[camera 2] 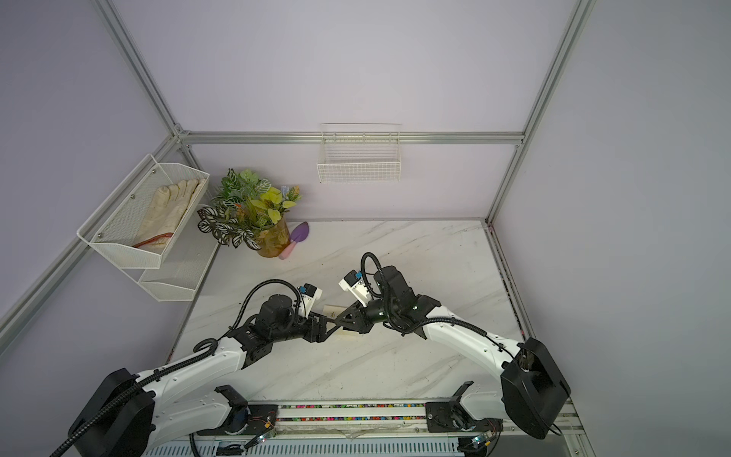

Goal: Place the earrings into the drawer-style jewelry box
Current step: Pick up the earring from the center of the board, then insert the earring into the inner lining.

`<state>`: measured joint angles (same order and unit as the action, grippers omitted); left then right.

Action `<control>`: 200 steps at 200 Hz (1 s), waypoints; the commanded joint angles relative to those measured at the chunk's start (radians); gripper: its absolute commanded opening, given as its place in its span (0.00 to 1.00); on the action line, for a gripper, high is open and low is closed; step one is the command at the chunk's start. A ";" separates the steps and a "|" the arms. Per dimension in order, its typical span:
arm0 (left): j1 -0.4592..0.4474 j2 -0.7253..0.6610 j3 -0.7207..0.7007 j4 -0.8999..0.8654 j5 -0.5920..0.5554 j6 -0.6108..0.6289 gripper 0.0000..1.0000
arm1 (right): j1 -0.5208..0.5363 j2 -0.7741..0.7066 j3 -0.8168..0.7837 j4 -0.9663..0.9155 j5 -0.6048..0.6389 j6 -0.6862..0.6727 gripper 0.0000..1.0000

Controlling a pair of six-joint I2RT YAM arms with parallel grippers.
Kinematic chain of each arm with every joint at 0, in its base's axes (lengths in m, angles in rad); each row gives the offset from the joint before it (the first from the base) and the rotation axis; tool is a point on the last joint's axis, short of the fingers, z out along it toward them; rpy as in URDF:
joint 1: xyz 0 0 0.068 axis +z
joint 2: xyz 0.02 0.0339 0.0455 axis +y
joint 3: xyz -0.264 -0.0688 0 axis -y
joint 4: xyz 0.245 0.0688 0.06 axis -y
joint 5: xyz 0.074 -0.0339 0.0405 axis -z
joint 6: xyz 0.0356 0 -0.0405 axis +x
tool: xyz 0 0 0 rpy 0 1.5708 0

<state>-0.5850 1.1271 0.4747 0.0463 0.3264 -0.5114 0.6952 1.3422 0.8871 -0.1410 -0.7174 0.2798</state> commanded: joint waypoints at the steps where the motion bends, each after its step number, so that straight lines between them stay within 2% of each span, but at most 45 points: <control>1: 0.005 -0.088 -0.014 -0.078 -0.250 -0.050 0.73 | -0.044 0.041 0.032 0.005 0.024 0.146 0.00; 16: 0.011 -0.141 -0.032 -0.088 -0.318 -0.060 0.73 | -0.057 0.061 0.029 0.002 0.033 0.203 0.00; 37: 0.028 -0.159 -0.034 -0.116 -0.360 -0.062 0.74 | -0.069 0.102 0.040 -0.031 0.037 0.272 0.00; 115: 0.047 0.013 0.049 -0.162 -0.354 -0.039 0.75 | -0.072 0.253 0.072 -0.099 0.105 0.327 0.00; 156: 0.047 0.084 0.086 -0.176 -0.313 -0.024 0.77 | -0.072 0.292 0.065 -0.090 0.119 0.358 0.00; 200: 0.053 0.129 0.117 -0.164 -0.325 -0.015 0.78 | -0.081 0.319 0.067 -0.070 0.125 0.416 0.00</control>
<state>-0.5430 1.2304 0.5304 -0.1375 0.0029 -0.5510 0.6243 1.6508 0.9337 -0.2279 -0.6140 0.6468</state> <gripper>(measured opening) 0.777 0.150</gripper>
